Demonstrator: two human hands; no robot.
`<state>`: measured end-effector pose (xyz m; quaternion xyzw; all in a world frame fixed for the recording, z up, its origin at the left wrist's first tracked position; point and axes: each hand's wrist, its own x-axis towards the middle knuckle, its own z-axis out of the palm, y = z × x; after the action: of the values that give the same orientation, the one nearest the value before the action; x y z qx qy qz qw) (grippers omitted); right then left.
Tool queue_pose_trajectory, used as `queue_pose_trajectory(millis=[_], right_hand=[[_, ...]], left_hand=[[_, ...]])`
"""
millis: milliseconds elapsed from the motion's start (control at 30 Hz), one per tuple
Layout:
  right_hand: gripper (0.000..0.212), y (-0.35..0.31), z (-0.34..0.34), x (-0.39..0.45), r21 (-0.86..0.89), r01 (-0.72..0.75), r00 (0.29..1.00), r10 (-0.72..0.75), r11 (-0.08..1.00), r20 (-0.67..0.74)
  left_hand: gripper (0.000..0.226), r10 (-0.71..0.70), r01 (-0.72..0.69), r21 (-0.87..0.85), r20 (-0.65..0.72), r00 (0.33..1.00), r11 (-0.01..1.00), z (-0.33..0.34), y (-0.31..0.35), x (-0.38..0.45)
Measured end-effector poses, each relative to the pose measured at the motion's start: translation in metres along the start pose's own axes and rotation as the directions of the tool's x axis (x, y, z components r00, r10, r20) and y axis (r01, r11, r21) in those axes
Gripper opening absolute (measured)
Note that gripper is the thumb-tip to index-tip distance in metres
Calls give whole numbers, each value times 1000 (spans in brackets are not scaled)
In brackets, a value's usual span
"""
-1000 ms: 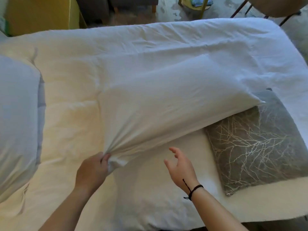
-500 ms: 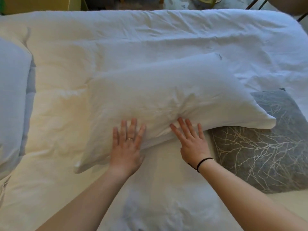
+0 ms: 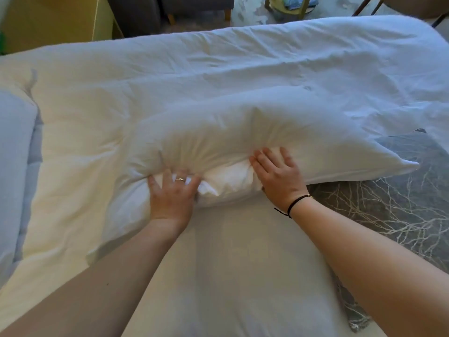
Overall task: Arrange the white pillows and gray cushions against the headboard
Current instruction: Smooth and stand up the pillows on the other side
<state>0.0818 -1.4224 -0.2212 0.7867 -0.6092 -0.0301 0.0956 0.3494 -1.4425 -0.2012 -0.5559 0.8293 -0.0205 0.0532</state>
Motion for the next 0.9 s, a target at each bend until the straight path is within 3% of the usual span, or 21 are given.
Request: queue_pose_trajectory(millis=[100, 233, 400, 500, 567, 667, 733, 800, 900], right_hand=[[21, -3, -20, 14, 5, 41, 998, -40, 999, -48], [19, -5, -53, 23, 132, -2, 986, -20, 991, 164], [12, -11, -126, 52, 256, -43, 990, 7, 966, 139], [17, -33, -192, 92, 357, -57, 989, 5, 932, 145], [28, -53, -235, 119, 457, -118, 981, 33, 882, 189], [35, -87, -281, 149, 573, -188, 969, 54, 797, 243], [36, -113, -304, 161, 646, -245, 954, 61, 723, 293], [24, -144, -318, 171, 736, -375, 912, 80, 564, 403], [21, -195, -324, 182, 787, -502, 855, 69, 357, 514]], left_hand=[[20, -16, 15, 16, 78, 997, 1000, -18, -1, 13], [17, 22, -23, 4, 101, 995, 1000, -45, -13, 13], [20, 89, -87, 26, -98, 991, 996, -119, -74, 29], [18, 41, -2, 151, -259, 965, 989, -179, -131, 48], [21, -39, 79, 138, -272, 961, 987, -215, -167, 51], [39, -165, 177, 46, -199, 966, 983, -253, -199, 35], [52, -269, 250, -152, -122, 955, 956, -270, -205, 9], [60, -346, 330, -387, 29, 938, 861, -277, -204, -24], [69, -322, 406, -610, 248, 914, 681, -271, -201, -78]])
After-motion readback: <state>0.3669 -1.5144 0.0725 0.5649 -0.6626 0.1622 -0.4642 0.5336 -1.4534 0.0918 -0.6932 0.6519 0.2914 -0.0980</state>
